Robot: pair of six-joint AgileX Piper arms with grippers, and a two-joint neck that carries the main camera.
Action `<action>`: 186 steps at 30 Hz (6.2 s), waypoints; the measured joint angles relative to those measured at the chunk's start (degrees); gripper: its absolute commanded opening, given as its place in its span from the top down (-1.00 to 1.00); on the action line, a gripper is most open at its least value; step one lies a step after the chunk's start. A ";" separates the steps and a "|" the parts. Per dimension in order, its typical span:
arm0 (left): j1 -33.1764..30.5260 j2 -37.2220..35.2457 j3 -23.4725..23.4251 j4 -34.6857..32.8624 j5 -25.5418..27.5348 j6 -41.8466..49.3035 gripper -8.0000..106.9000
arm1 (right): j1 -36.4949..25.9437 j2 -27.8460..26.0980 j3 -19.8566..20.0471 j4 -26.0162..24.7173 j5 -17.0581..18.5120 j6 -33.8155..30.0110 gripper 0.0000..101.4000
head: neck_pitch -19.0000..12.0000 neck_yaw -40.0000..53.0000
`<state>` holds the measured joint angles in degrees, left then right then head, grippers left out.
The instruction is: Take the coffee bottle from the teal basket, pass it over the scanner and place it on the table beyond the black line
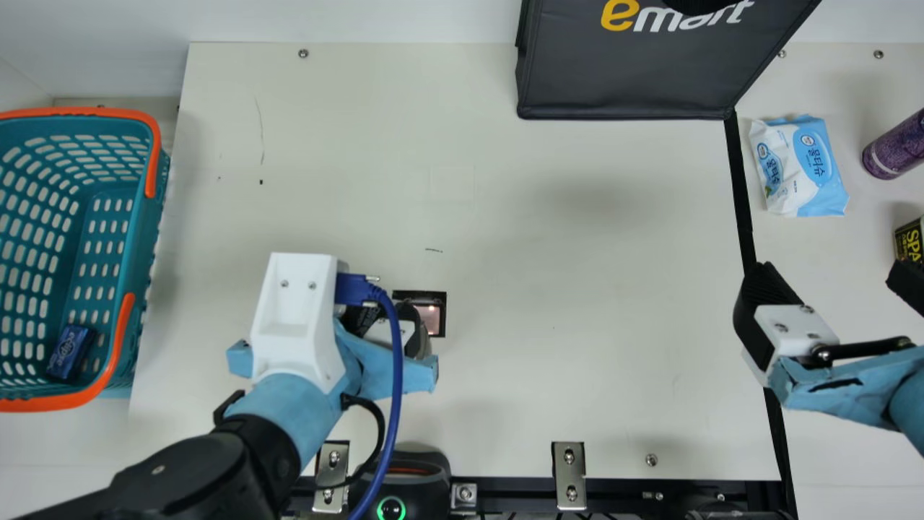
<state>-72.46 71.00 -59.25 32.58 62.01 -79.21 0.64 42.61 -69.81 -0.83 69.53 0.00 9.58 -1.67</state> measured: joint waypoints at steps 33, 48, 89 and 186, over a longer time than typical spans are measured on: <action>4.23 29.75 -24.34 3.82 -1.18 -6.19 1.00 | 0.00 0.00 0.00 0.00 -0.15 0.00 -0.87 | 0.09 0.09; 3.66 37.16 -32.50 3.98 1.89 -7.76 0.24 | 0.00 0.00 0.00 0.00 -0.15 0.00 -0.87 | 0.00 0.00; 14.47 10.15 0.26 -8.90 -9.99 29.49 -0.71 | 0.00 0.00 0.00 0.00 -0.19 0.00 -0.87 | 0.00 0.00; 65.51 -19.21 -0.28 -32.58 1.51 78.22 -0.71 | 41.28 36.80 -4.51 -10.02 -7.78 29.26 -0.87 | 0.00 0.00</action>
<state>-6.95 51.79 -59.53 0.00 63.53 -0.99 41.92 79.42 -74.32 -10.85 61.75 29.26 9.58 -1.67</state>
